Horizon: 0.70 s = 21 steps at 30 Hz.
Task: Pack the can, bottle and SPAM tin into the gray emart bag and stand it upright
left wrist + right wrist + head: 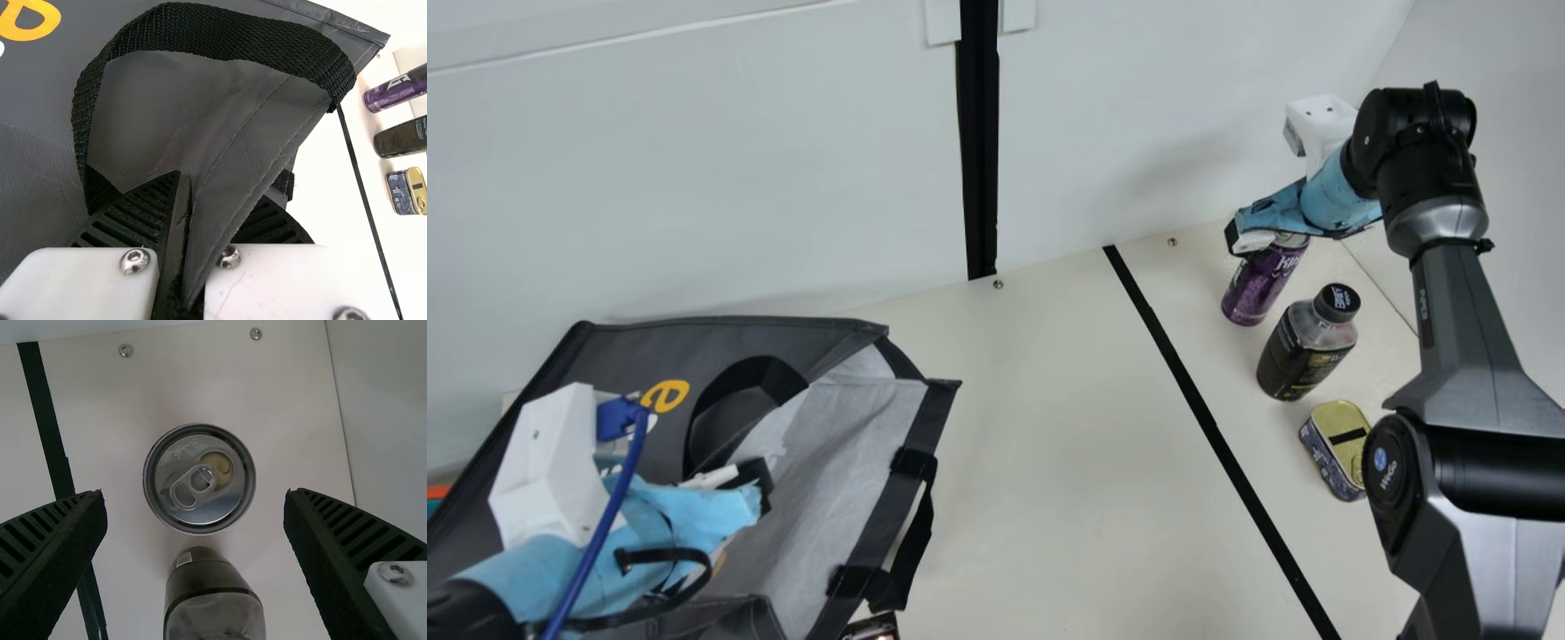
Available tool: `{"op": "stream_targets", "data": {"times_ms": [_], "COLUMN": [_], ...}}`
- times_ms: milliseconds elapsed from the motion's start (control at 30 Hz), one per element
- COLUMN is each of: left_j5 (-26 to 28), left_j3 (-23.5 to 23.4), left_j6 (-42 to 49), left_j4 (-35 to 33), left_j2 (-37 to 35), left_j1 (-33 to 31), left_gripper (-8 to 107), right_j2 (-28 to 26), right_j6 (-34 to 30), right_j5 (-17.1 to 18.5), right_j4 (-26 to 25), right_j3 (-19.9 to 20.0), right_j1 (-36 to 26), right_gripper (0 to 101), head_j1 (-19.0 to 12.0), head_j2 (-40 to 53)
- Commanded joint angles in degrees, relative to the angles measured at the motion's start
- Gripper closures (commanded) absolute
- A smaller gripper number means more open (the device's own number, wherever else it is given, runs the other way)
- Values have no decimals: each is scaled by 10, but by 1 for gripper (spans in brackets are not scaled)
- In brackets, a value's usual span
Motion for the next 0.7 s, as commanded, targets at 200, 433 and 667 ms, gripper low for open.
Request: {"op": "stream_targets", "data": {"times_ms": [200, 433, 667], "left_j5": [0, 0, 0], "left_j3": [0, 0, 0], "left_j6": [0, 0, 0], "left_j4": [0, 0, 0], "left_j2": [0, 0, 0], "left_j1": [0, 0, 0], "left_gripper": [107, 107, 107], "right_j2": [27, 47, 56], "right_j6": [4, -2, -7], "right_j5": [0, 0, 0], "right_j4": [3, 6, 11], "right_j3": [-9, -23, -28], "right_j1": [-2, -3, -4], "right_gripper": [6, 20, 66], "head_j1": [-14, -14, -14], "head_j2": [0, 0, 0]}}
